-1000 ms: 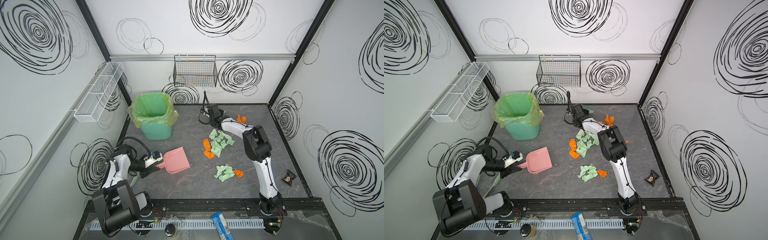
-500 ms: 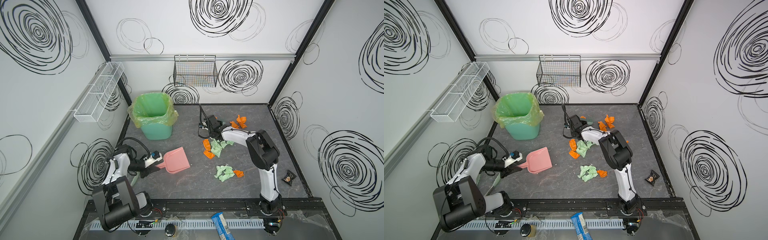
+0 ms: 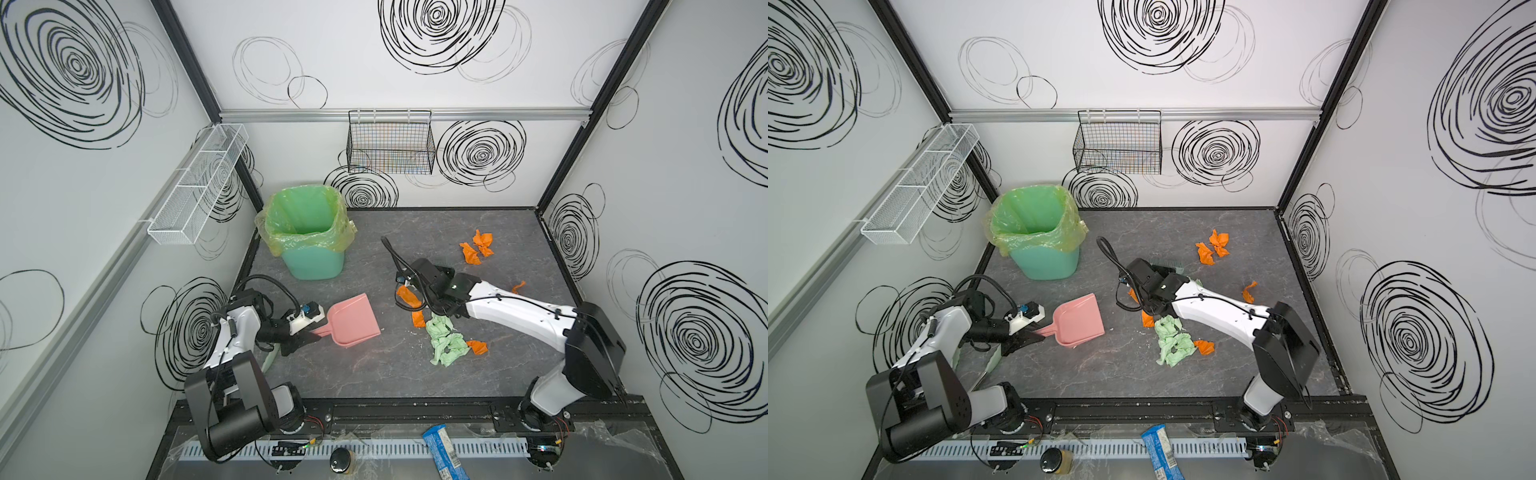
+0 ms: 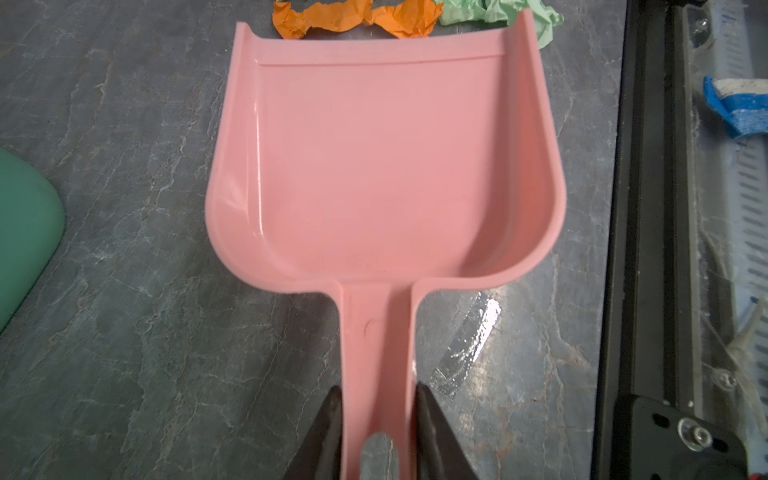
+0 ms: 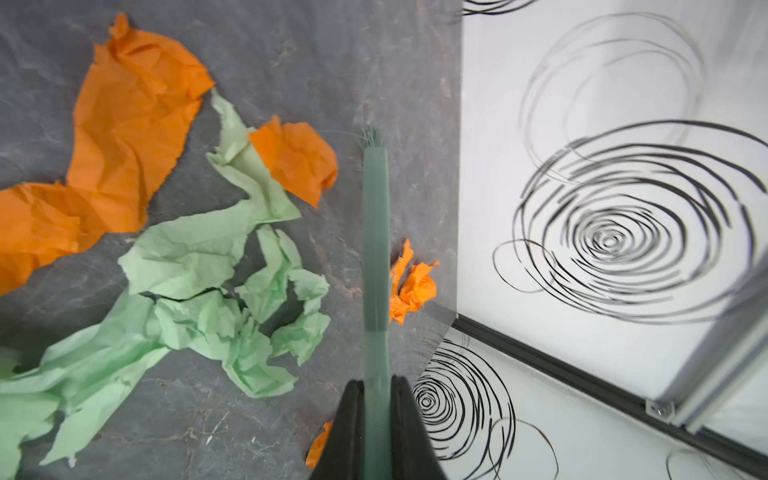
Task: Sweep away the paper scraps from the table
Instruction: 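Sweep the far scraps toward the robot with the brush in the right gripper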
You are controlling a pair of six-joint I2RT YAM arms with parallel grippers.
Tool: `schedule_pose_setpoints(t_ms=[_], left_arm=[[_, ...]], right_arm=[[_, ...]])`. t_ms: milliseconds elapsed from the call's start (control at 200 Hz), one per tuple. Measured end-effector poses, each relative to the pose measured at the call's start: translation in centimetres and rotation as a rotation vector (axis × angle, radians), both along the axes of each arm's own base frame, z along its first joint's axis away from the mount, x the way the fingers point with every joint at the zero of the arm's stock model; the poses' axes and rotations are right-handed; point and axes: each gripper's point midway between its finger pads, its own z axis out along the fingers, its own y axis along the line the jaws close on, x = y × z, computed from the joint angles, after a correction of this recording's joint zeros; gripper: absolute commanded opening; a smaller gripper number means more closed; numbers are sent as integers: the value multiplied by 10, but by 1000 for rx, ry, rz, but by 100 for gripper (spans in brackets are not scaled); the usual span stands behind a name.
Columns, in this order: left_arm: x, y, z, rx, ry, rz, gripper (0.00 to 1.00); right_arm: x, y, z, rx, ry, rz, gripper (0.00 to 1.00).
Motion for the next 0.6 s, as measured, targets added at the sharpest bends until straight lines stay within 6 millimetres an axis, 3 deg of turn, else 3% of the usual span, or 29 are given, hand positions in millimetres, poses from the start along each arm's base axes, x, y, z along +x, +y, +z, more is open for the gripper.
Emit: schedule_pose_setpoints(t_ms=[110,235,330,425,600], left_arm=[[0,-3,2,-6,0,-4,0],[0,-5,5,0,-12,-3,0],[0,-7,8,6,-24,-5,0],[0,-8,10,10,-32,-5,0],[-1,-8,15,22,-55,-3,0]], right_arm=[[11,-21,42,54,-115,-103,0],[43,-69,59,70,-175,-277,0],[75,-119,47,46,-181,-439,0],[108,-161,24,49,-164,-577,0],[154,-208,-12,71,-141,-721,0]])
